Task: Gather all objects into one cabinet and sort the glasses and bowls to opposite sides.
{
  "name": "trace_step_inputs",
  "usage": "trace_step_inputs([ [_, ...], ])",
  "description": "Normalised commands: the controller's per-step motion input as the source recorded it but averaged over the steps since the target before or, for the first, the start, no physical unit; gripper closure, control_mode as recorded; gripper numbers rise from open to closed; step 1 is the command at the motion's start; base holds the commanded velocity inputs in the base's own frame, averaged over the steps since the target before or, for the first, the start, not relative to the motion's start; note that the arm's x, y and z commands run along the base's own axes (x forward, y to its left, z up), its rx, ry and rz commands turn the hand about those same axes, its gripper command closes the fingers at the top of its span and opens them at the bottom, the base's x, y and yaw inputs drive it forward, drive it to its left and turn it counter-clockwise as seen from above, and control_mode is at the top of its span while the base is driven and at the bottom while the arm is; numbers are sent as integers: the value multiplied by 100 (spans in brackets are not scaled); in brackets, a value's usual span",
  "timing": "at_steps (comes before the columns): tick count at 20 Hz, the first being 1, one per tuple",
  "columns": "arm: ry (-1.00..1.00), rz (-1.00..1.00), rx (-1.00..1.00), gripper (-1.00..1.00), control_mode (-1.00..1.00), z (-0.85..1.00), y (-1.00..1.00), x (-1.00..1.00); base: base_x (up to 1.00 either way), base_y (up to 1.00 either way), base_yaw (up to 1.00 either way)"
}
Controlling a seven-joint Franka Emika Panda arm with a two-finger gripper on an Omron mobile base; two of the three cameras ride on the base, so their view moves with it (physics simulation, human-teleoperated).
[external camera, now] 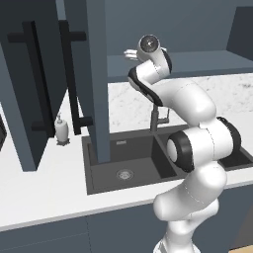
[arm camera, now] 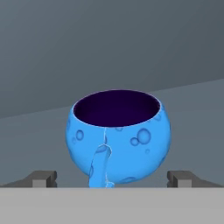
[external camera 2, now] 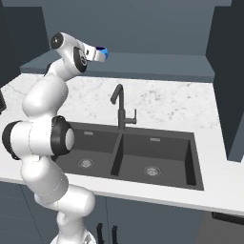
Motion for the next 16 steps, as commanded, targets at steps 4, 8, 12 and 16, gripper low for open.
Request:
trace_step_inputs([
  [4, 0, 0, 0, -100, -100, 0, 0, 0, 0, 0, 0],
  [8, 0, 0, 0, -100, -100, 0, 0, 0, 0, 0, 0],
  [12, 0, 0, 0, -100, -100, 0, 0, 0, 0, 0, 0],
  [16, 0, 0, 0, 100, -100, 0, 0, 0, 0, 0, 0],
])
